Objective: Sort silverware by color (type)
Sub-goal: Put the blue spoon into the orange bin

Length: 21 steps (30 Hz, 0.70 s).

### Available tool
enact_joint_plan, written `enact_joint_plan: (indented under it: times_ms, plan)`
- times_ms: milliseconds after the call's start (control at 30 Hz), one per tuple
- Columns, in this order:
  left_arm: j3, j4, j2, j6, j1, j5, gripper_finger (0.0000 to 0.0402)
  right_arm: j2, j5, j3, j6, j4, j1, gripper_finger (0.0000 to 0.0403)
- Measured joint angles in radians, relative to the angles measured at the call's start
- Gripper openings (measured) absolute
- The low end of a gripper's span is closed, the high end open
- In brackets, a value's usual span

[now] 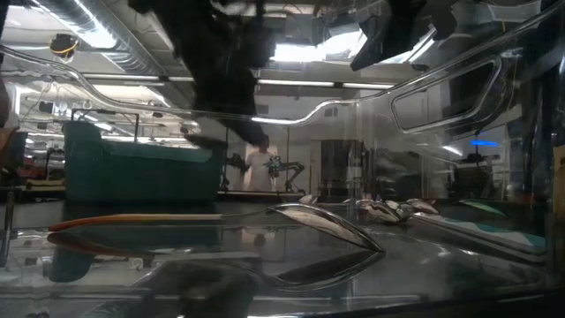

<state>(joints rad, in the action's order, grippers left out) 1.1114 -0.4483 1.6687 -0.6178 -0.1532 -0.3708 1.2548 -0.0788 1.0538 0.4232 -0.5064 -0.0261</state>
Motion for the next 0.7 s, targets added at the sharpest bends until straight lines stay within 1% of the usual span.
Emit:
enact_joint_plan:
  times_ms: [167,333,400,467,700]
  plan:
    - [0.0,-0.112,-0.098,-0.185,-0.062,-0.068,0.0001,0.0,0.0,0.0,0.0,0.0,0.0,0.0]
    - [0.001,-0.203,-0.158,-0.393,-0.16,-0.119,0.0001,0.0,0.0,0.0,0.0,-0.003,0.0,0.0]
    - [0.0,-0.24,-0.167,-0.477,-0.2,-0.145,0.0001,0.0,0.0,0.0,0.0,-0.003,0.0,0.0]
    - [0.001,-0.244,-0.167,-0.549,-0.237,-0.165,0.0001,0.0,0.0,0.0,0.0,-0.005,0.0,0.0]
    - [0.001,-0.313,-0.167,-0.794,-0.356,-0.175,0.0001,0.0,0.0,0.0,0.0,-0.016,0.0,0.0]
